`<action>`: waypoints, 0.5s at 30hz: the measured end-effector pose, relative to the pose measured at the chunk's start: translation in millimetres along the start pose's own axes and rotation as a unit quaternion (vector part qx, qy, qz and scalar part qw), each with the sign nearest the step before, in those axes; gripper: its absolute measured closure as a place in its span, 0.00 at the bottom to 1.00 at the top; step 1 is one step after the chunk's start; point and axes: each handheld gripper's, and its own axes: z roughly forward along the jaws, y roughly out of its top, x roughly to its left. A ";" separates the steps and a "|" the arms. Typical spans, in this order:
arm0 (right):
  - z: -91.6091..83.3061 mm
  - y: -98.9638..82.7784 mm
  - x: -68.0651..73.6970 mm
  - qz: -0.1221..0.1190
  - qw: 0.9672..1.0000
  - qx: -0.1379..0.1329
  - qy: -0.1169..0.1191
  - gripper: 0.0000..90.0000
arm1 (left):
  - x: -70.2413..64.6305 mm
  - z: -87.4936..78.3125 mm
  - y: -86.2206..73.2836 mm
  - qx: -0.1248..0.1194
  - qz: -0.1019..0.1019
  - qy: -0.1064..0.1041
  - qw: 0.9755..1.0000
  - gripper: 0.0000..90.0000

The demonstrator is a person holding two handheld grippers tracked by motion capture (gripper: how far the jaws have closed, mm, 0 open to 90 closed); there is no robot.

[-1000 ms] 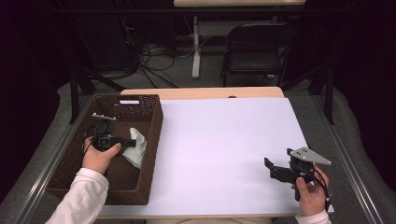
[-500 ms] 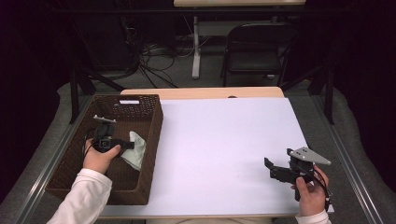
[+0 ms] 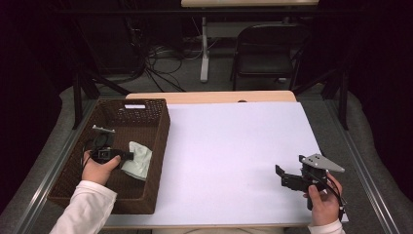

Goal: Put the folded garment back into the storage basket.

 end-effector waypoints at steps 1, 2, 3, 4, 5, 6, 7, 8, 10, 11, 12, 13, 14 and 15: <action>0.2 0.0 0.1 0.000 1.000 -0.001 0.001 0.08 | 1.2 -0.1 -0.5 0.003 -0.002 0.002 1.000 0.95; 0.2 0.0 0.1 0.000 1.000 -0.001 0.001 0.08 | 2.6 0.4 -0.9 0.003 -0.002 0.003 1.000 0.95; 0.3 -0.1 0.1 0.000 1.000 -0.001 0.001 0.08 | 3.4 1.1 -1.6 0.002 -0.003 0.007 1.000 0.95; 0.4 -0.1 0.2 0.000 1.000 -0.001 0.001 0.08 | 4.5 1.0 -2.0 0.005 -0.004 0.006 1.000 0.95; 0.3 -0.1 0.2 0.000 1.000 0.000 0.001 0.08 | 5.6 0.8 -2.2 0.009 -0.005 0.006 1.000 0.95; 0.2 -0.1 0.2 0.000 1.000 0.000 0.000 0.08 | 6.1 1.6 -2.8 0.008 -0.007 0.009 1.000 0.95; 0.2 -0.1 0.1 0.000 1.000 0.000 0.000 0.08 | 6.9 2.3 -3.3 0.008 -0.010 0.010 1.000 0.95; 0.1 -0.1 0.0 0.000 1.000 0.000 0.000 0.08 | 7.6 3.0 -3.9 0.008 -0.011 0.012 1.000 0.94; 0.2 -0.1 0.0 0.000 1.000 0.000 0.000 0.08 | 9.6 3.7 -4.9 0.014 -0.015 0.018 1.000 0.94; 0.1 -0.1 0.1 0.000 1.000 0.000 0.000 0.08 | 10.5 4.4 -5.4 0.016 -0.019 0.018 1.000 0.94; 0.3 -0.1 -0.1 -0.002 1.000 -0.001 0.001 0.08 | 11.8 4.8 -5.9 0.018 -0.019 0.020 0.999 0.94; 0.3 0.0 0.1 -0.002 1.000 -0.002 0.002 0.08 | 12.7 5.5 -6.4 0.019 -0.021 0.022 0.999 0.94; 0.4 -0.1 0.3 -0.001 1.000 -0.003 0.002 0.08 | 13.8 6.1 -6.7 0.019 -0.022 0.021 0.999 0.94; 0.4 -0.1 0.3 -0.002 1.000 -0.003 0.002 0.08 | 14.3 6.2 -6.8 0.021 -0.024 0.023 0.999 0.94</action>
